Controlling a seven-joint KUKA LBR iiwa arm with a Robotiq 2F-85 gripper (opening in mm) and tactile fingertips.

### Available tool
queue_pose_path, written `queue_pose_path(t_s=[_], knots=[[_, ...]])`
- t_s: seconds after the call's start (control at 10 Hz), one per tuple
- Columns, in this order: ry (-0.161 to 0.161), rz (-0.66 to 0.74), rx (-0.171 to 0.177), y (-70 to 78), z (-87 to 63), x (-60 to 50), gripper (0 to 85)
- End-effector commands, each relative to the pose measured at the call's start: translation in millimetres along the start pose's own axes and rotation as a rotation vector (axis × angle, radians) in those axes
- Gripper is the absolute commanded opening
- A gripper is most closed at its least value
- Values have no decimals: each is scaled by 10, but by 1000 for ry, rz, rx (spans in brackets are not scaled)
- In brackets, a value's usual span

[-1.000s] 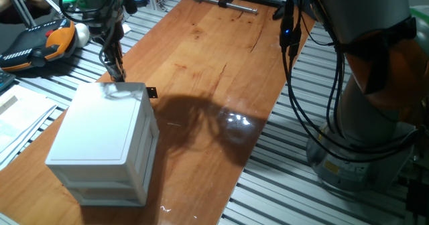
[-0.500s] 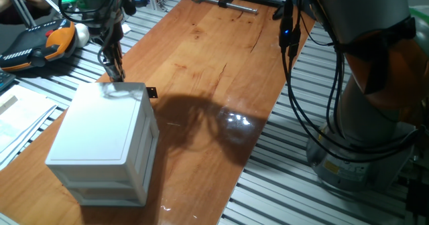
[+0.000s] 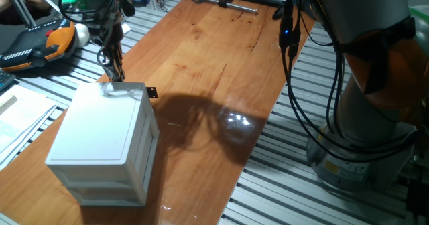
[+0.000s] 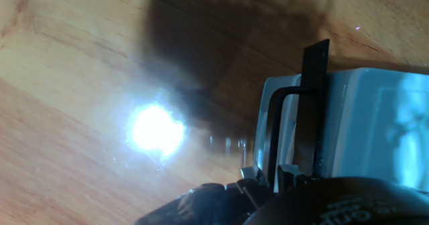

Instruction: Grasp the handle and open the drawer

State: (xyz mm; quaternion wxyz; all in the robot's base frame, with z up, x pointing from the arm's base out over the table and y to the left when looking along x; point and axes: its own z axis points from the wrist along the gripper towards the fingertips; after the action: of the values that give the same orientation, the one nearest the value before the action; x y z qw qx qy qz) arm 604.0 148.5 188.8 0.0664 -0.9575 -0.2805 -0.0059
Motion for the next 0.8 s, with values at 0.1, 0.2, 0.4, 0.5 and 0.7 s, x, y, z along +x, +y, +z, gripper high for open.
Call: queue_pose_path(t_s=[0.1,0.2,0.4,0.5,0.7], knots=[[1,-2,-1,0,10,3,233],[2,-2,-2,-1,20,5,233],[1,0,-12,1,37,10,233],[1,2,-12,3,39,11,233],[1,6,-12,8,58,17,233]])
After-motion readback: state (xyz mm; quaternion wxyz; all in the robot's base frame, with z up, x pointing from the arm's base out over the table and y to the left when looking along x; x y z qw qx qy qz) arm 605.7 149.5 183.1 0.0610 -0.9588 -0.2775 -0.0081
